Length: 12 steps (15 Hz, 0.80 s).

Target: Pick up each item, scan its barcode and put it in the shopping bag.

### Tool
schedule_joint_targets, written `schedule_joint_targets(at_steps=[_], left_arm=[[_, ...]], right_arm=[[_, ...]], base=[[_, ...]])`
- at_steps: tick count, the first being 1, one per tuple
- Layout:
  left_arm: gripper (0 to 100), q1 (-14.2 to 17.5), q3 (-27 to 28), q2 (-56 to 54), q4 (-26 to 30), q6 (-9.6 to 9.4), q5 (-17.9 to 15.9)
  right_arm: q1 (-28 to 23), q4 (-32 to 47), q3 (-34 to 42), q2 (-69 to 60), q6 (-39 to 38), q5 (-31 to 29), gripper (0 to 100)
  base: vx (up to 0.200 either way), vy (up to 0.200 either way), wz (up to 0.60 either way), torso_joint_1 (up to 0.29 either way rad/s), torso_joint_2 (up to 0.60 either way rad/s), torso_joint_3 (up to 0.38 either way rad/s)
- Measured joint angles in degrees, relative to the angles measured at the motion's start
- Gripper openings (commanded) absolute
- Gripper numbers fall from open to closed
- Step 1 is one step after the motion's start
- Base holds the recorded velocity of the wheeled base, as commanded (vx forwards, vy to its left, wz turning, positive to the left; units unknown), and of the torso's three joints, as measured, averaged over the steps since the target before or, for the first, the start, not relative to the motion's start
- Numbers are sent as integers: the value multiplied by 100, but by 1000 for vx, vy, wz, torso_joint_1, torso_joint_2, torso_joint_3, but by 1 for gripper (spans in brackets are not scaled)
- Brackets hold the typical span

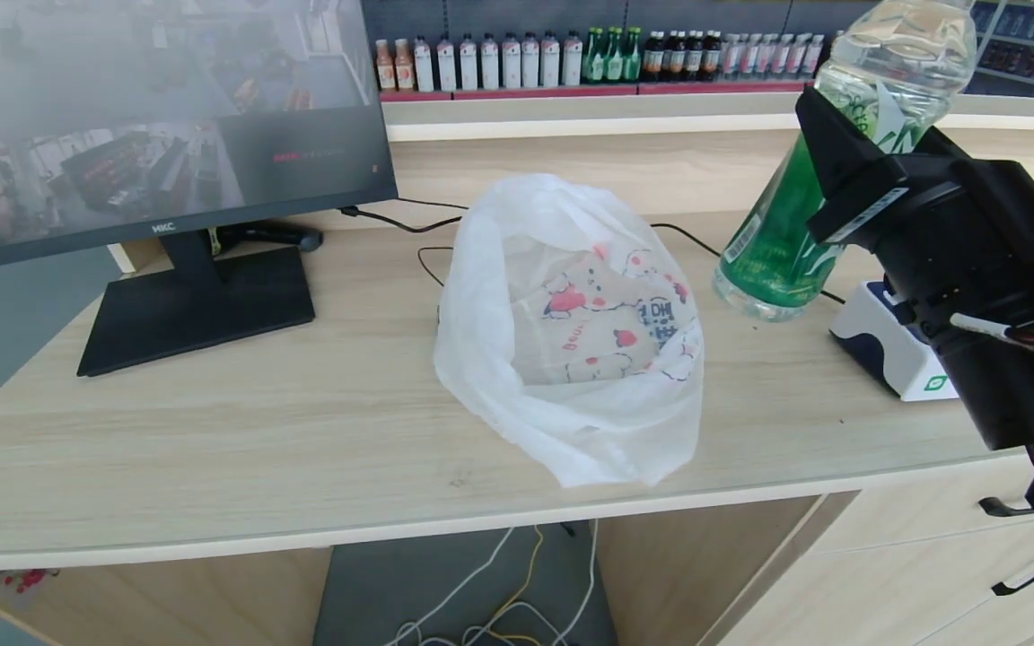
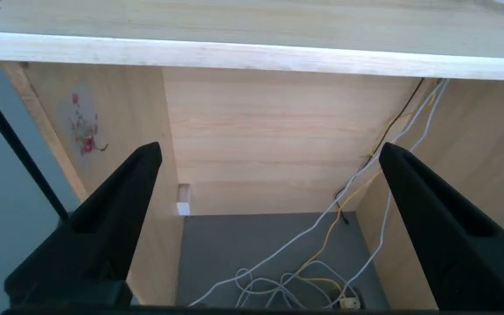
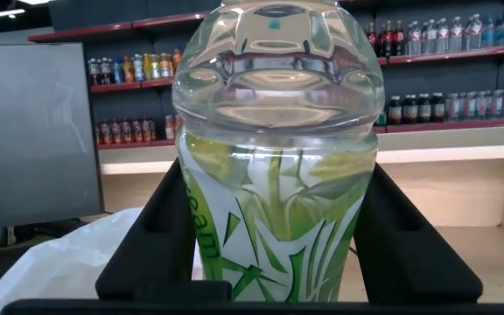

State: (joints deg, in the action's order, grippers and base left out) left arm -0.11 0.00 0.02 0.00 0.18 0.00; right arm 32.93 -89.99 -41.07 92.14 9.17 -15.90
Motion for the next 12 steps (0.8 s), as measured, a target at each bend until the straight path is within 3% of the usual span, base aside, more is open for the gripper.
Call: schedule_joint_targets(at_steps=[6,9,12], left_arm=[[100,4,0,0,0,-21,0],[100,-7,0,0,10,-207,-7],[100,4,0,0,10,-210,-10]], right_arm=[[119,-2,-104,96,5,-11,0],[422,7,-204,240,22,57,0],[640,-13,-549,649,43,101,0]], base=[[0,0,0,0,0,0],[0,0,0,0,0,0],[0,0,0,0,0,0]])
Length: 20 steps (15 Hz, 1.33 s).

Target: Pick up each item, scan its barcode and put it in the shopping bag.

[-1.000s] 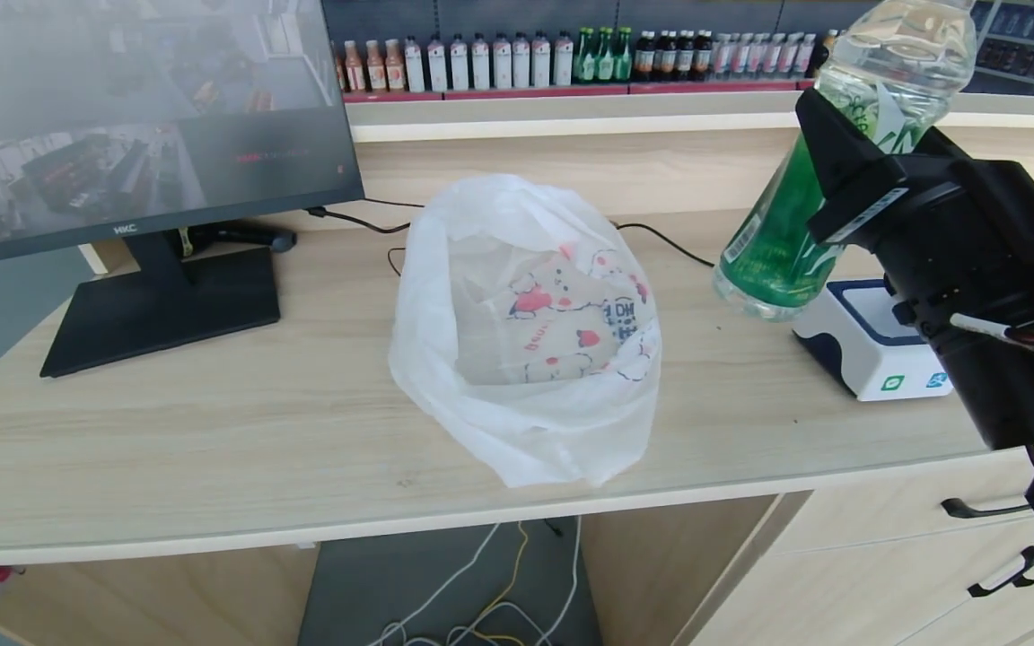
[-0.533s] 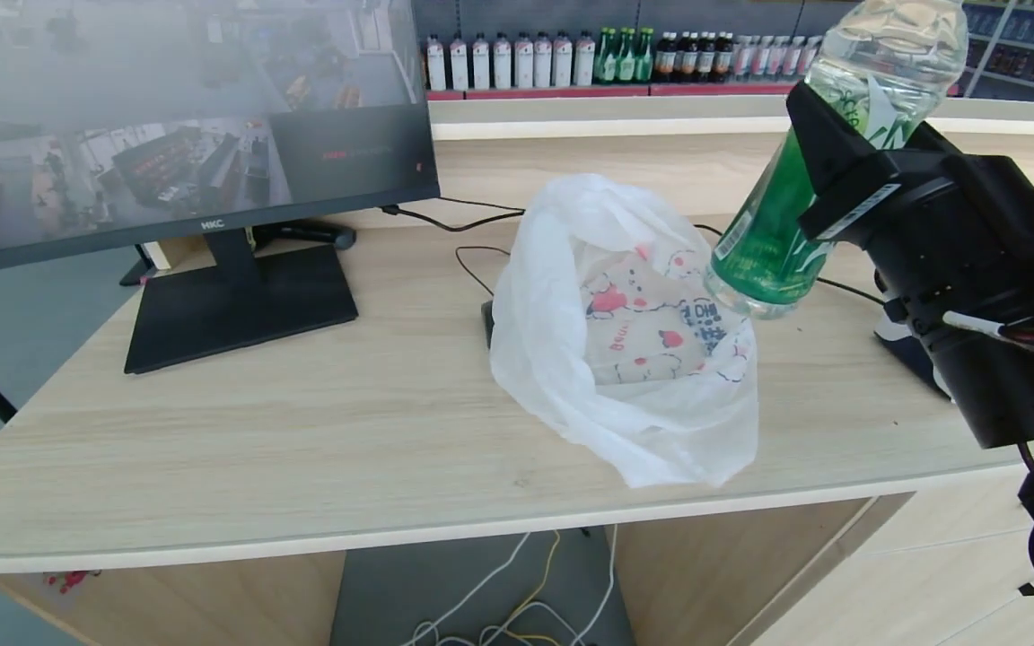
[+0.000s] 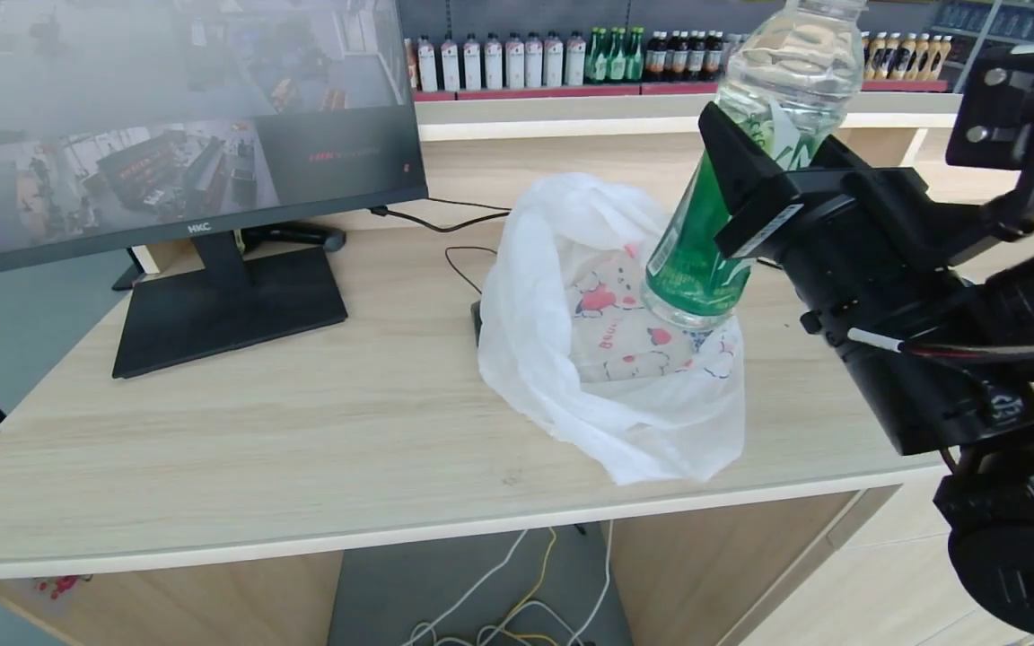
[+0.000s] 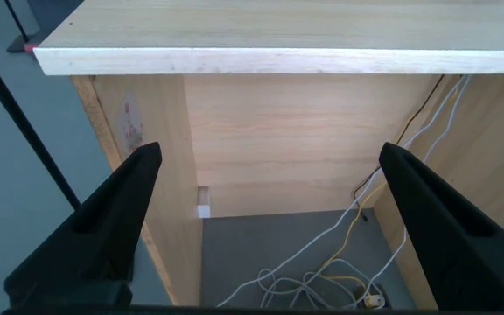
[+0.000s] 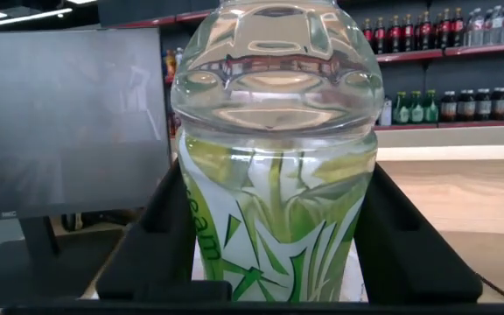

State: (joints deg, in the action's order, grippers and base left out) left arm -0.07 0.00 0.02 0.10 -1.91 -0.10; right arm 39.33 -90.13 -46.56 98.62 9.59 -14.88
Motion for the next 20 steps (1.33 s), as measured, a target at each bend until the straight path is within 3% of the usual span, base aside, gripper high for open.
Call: schedule_joint_targets(at_steps=[4,20], left_arm=[[100,2,0,0,-2,0,0],[100,0,0,0,0,68,2]], right_arm=[[-113,10,-642,661,-45,17,0],[-333,18,-1157,1775,-111,154,0]], base=[[0,0,0,0,0,0],[0,0,0,0,0,0]])
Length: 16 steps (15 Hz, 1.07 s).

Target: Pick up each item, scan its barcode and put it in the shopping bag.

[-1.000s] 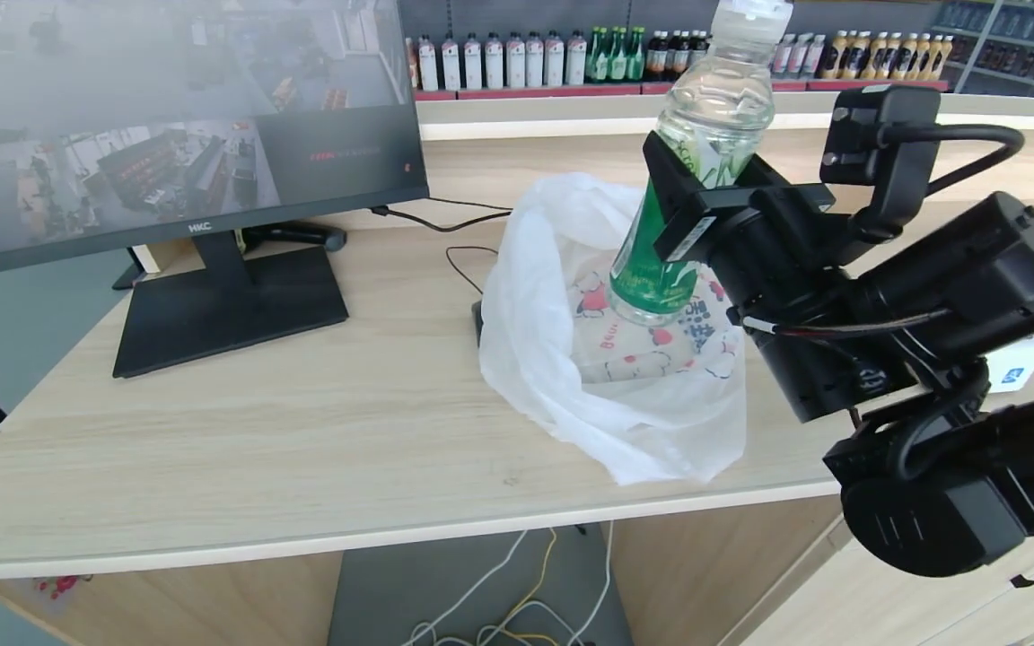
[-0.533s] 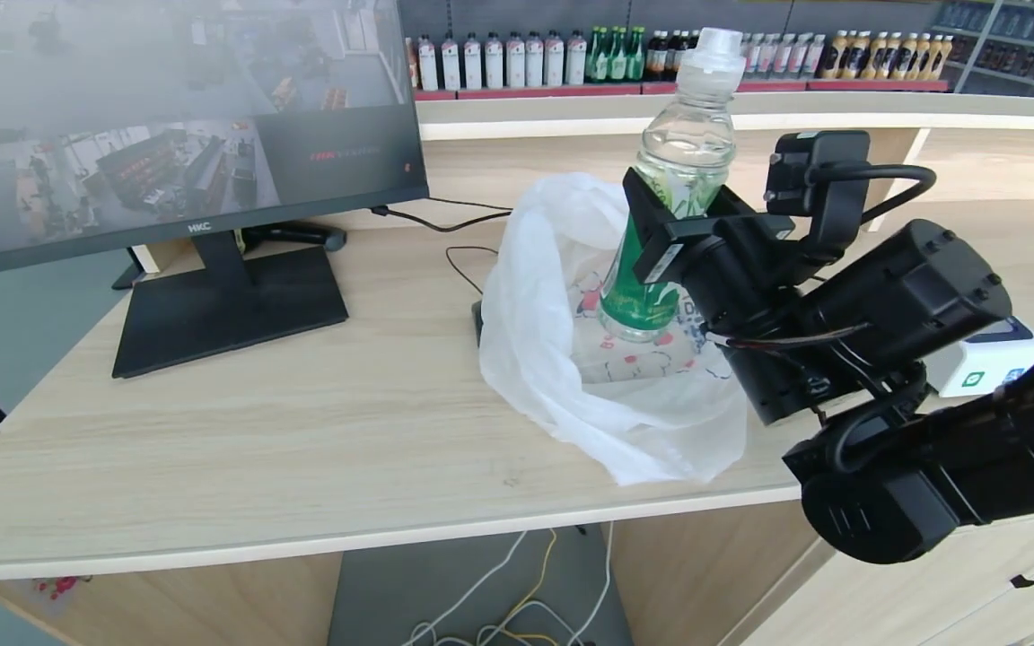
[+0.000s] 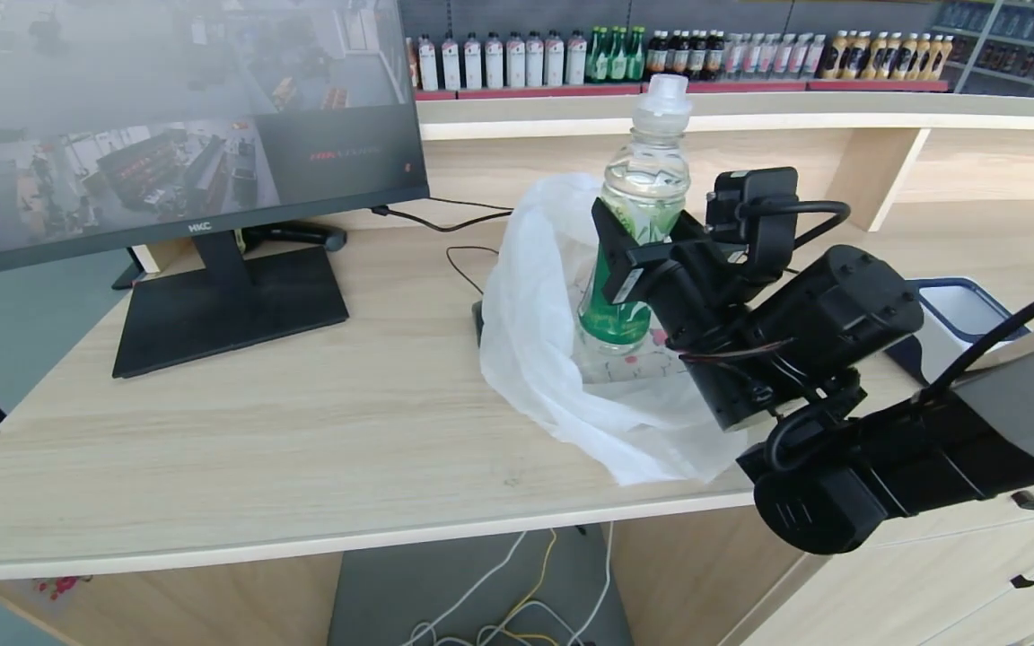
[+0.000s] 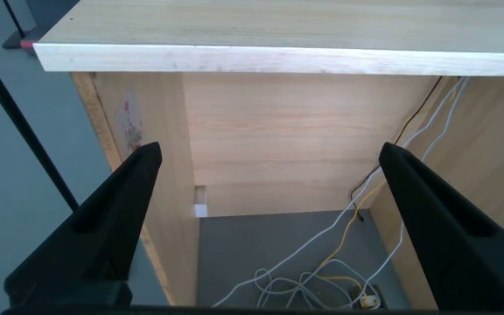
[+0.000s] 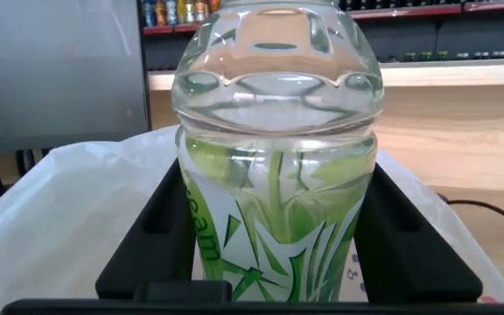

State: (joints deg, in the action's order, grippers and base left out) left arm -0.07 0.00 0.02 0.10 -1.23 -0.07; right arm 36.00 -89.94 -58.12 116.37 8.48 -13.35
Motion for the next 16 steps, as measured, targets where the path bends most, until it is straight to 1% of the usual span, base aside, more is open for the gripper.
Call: schedule_joint_targets(at_steps=[5,16], left_arm=[[100,-4,0,0,0,-7,-2],[100,-4,0,0,0,1,0]], right_arm=[[11,-11,-2,215,0,0,0],[13,-2,291,304,-4,0,0]], base=[[0,0,0,0,0,0],[0,0,0,0,0,0]])
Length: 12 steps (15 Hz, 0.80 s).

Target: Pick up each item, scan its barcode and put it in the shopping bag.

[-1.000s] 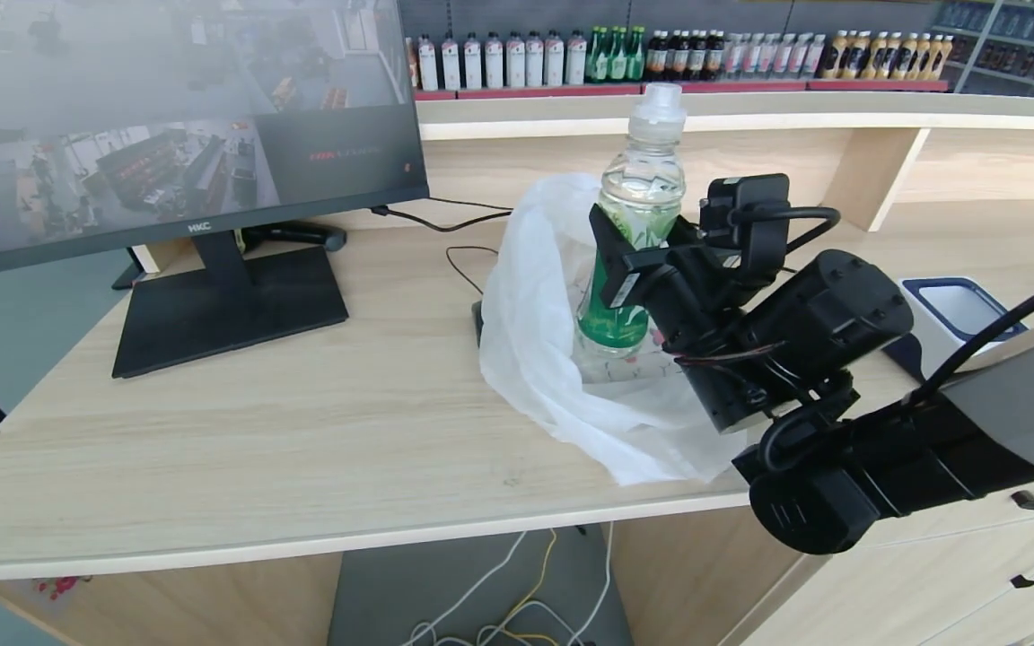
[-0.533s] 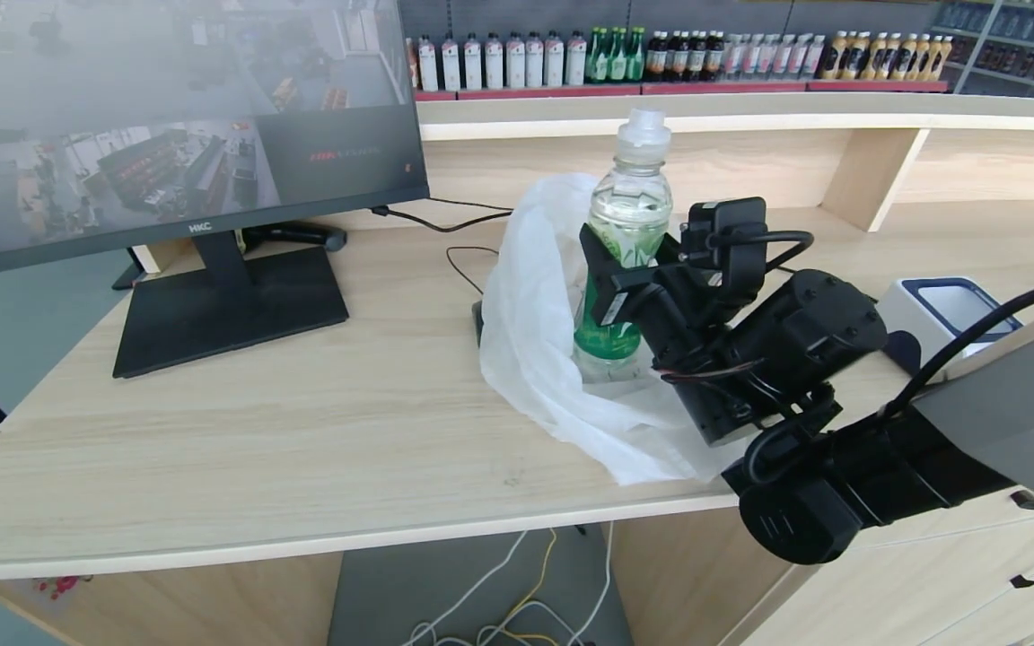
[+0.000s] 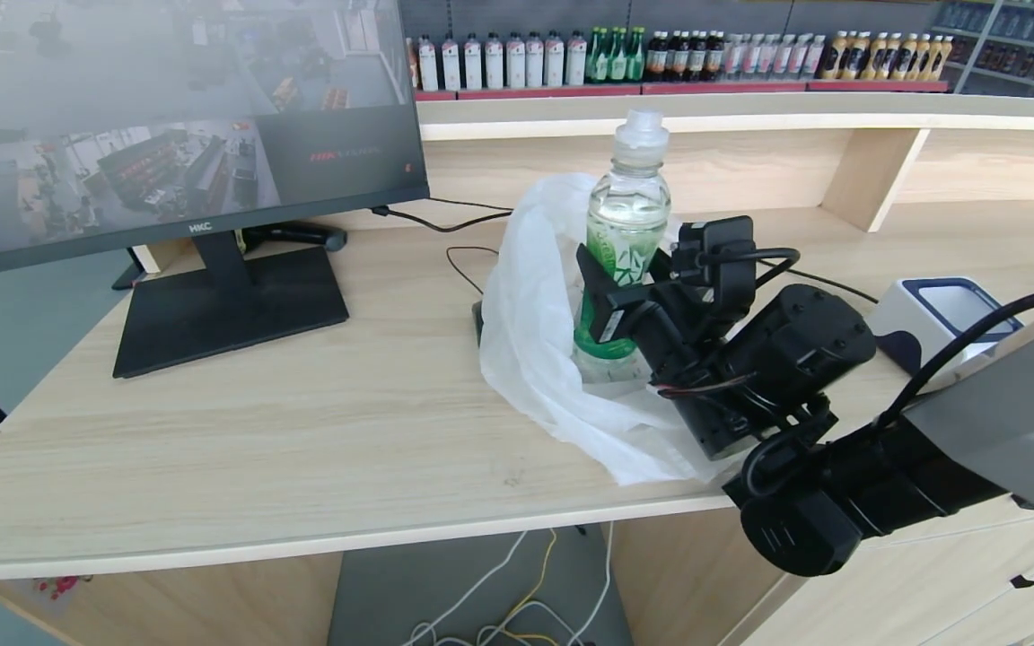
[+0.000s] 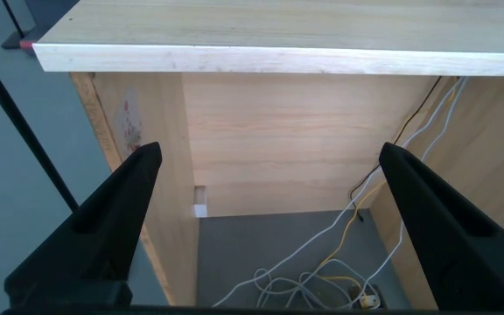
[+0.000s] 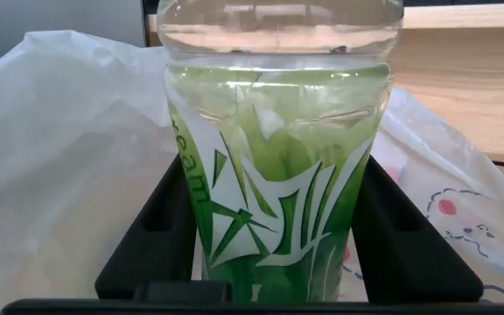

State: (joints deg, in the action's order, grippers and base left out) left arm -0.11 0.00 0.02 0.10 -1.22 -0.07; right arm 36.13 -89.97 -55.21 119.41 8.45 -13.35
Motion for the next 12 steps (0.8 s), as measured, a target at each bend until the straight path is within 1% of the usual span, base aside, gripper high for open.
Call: schedule_joint_targets(at_steps=[7,8,12], left_arm=[[100,4,0,0,0,5,-2],[100,4,0,0,0,2,-2],[100,0,0,0,0,5,-2]], right_arm=[[0,13,87,-77,-2,-2,0],[0,11,94,-88,-9,-2,100],[11,2,130,-160,-87,-2,100]], base=[[0,0,0,0,0,0],[0,0,0,0,0,0],[0,0,0,0,0,0]])
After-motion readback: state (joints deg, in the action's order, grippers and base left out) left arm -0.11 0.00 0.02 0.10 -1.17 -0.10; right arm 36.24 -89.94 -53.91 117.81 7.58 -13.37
